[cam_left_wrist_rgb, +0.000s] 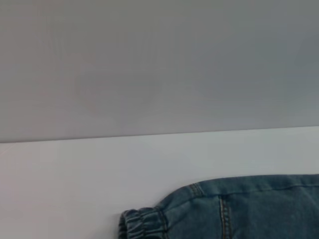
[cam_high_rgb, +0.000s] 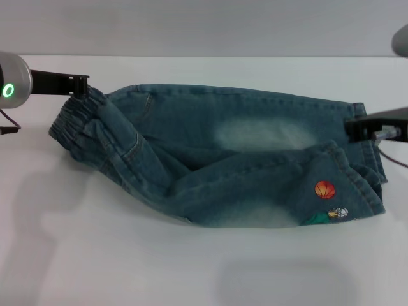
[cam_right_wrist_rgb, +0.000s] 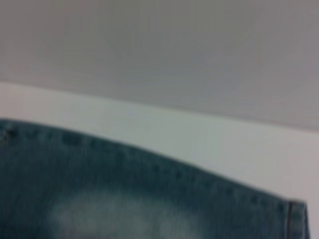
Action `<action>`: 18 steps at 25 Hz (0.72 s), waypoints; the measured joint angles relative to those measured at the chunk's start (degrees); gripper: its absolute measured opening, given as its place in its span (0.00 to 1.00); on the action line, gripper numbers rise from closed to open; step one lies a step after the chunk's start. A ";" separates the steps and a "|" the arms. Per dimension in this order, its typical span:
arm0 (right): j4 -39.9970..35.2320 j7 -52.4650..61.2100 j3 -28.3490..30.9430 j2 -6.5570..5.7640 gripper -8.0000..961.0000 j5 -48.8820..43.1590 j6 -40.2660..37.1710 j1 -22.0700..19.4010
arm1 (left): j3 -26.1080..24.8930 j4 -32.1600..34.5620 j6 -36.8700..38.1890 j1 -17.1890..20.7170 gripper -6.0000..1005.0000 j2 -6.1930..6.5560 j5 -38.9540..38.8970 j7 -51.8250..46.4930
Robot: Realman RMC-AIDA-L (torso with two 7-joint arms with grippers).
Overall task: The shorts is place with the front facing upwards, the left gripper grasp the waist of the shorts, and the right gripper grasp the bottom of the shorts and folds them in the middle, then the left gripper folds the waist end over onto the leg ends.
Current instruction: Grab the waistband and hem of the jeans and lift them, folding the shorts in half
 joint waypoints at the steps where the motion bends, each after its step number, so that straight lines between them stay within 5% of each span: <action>1: -0.53 0.87 -0.17 0.00 0.02 -0.10 0.47 0.30 | 0.00 0.01 -0.14 -0.04 0.03 -0.02 -0.07 0.20; 9: 0.46 4.81 0.70 0.00 0.19 -0.80 2.26 -1.46 | 0.34 0.54 -0.61 -0.02 0.03 -0.17 -0.16 0.46; 14: -1.67 5.72 1.45 0.00 0.42 -0.88 2.20 -1.49 | 0.82 0.85 -0.69 -0.05 0.03 -0.21 -0.24 0.40; 18: -3.05 5.80 1.24 0.00 0.45 -0.88 1.87 -1.07 | 1.18 0.86 -0.71 -0.10 0.03 -0.21 -0.26 0.37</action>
